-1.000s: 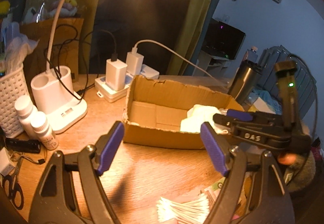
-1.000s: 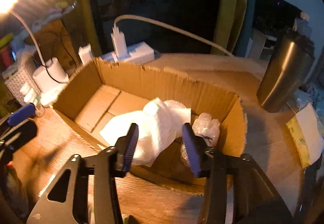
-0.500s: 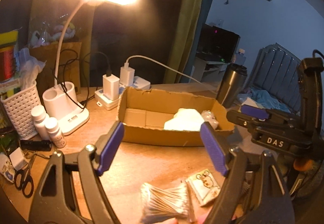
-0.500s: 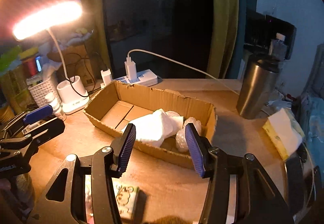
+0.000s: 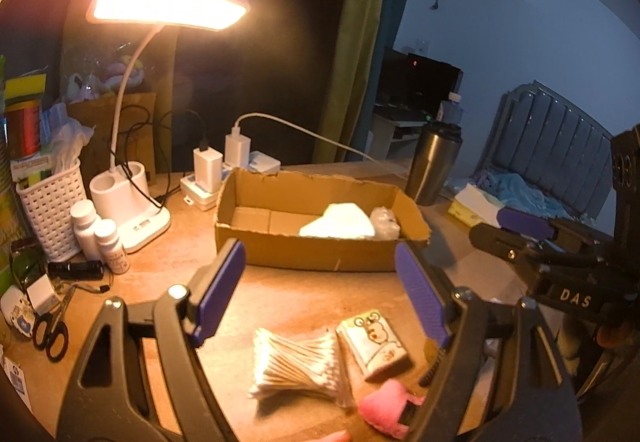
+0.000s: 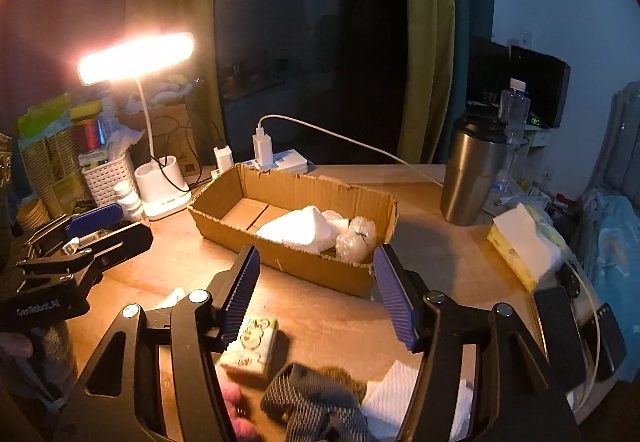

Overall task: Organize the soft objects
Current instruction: 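Withdraw both open tools from the box back toward the remaining items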

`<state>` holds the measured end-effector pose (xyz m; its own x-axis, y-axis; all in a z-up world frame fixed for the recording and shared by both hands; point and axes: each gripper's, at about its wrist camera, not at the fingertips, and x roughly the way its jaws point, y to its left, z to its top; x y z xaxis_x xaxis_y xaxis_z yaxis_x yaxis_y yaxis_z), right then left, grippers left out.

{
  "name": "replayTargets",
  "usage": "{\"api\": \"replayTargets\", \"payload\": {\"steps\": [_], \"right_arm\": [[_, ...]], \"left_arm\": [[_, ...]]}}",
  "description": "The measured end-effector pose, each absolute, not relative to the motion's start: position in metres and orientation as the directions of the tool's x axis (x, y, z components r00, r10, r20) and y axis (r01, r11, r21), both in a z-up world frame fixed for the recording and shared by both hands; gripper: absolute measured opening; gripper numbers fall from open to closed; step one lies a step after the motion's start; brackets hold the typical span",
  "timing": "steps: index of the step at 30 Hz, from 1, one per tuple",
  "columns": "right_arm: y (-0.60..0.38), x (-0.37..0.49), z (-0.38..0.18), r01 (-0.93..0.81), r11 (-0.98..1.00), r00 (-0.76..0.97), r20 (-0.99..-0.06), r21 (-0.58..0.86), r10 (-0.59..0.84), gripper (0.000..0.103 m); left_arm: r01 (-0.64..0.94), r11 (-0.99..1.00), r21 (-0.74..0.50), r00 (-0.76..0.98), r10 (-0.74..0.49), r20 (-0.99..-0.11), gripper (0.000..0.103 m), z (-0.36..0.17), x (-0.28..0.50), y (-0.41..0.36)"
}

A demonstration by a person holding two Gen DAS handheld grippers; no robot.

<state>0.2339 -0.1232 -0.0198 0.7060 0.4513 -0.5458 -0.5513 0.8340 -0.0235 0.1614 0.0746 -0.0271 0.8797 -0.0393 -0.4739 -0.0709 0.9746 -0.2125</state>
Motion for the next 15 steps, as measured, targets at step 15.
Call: {"api": "replayTargets", "payload": {"steps": [15], "right_arm": [[-0.154, 0.198, -0.067, -0.546, 0.838, 0.661, -0.618, -0.006, 0.426, 0.063]], "left_arm": [[-0.048, 0.979, -0.199, 0.845, -0.066, -0.53, 0.079, -0.053, 0.142, 0.041]]}}
